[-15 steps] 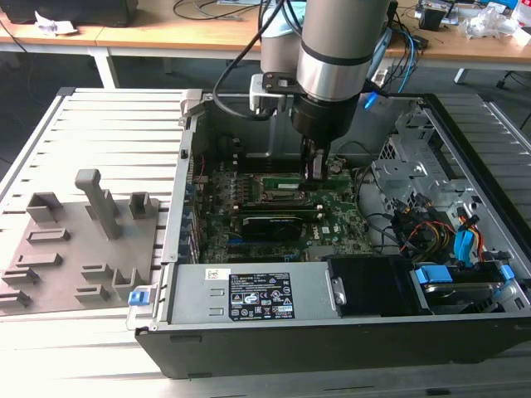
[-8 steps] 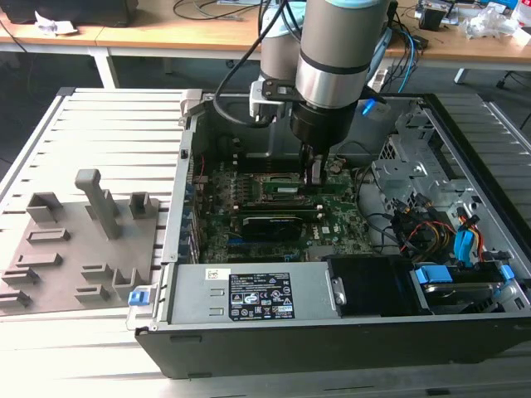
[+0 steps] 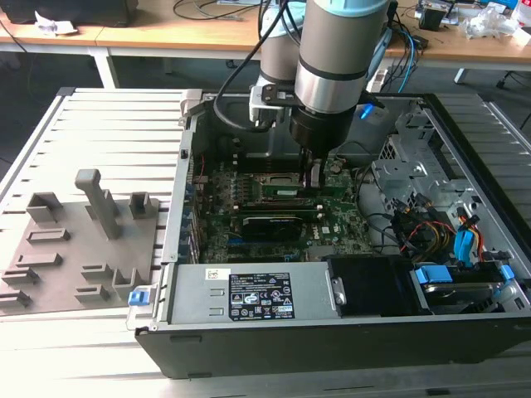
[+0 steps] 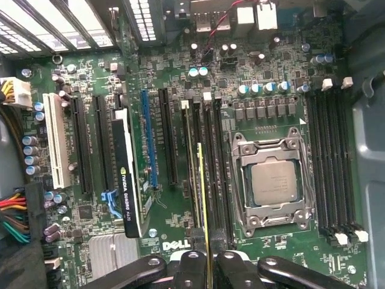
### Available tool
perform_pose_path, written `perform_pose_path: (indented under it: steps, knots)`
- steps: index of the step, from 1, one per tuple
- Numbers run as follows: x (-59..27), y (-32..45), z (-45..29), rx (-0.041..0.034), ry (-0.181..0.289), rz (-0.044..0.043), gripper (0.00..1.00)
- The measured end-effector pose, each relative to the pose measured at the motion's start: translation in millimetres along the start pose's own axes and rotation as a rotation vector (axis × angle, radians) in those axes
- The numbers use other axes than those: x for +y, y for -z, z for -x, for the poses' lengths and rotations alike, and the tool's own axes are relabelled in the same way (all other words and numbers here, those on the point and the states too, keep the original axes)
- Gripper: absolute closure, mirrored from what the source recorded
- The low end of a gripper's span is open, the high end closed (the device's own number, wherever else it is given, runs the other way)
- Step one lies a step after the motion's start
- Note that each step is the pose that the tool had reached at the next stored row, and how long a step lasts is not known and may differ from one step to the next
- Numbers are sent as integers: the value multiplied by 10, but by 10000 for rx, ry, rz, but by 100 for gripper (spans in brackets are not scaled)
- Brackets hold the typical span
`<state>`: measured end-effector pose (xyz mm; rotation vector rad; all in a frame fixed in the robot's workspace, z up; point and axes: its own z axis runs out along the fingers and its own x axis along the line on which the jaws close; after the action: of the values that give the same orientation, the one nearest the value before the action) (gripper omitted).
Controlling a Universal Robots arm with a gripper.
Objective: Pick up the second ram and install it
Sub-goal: 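Insert the second ram into the second slot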
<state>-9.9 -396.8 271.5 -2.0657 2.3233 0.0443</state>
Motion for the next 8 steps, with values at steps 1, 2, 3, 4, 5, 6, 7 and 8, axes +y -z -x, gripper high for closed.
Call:
perform_pose_path:
  steps: [1,2,3,4,5,6,7,8]
  knots:
    - [2,-2,25,2,3,0,86]
    - [4,-3,38,2,2,0,86]
    - [5,-4,50,2,3,1,86]
    - [8,-6,73,2,3,0,86]
    - [12,-7,84,1,2,0,86]
    - [34,-10,87,0,2,0,86]
    - [56,-13,84,2,5,0,86]
    - [67,-18,83,1,25,1,86]
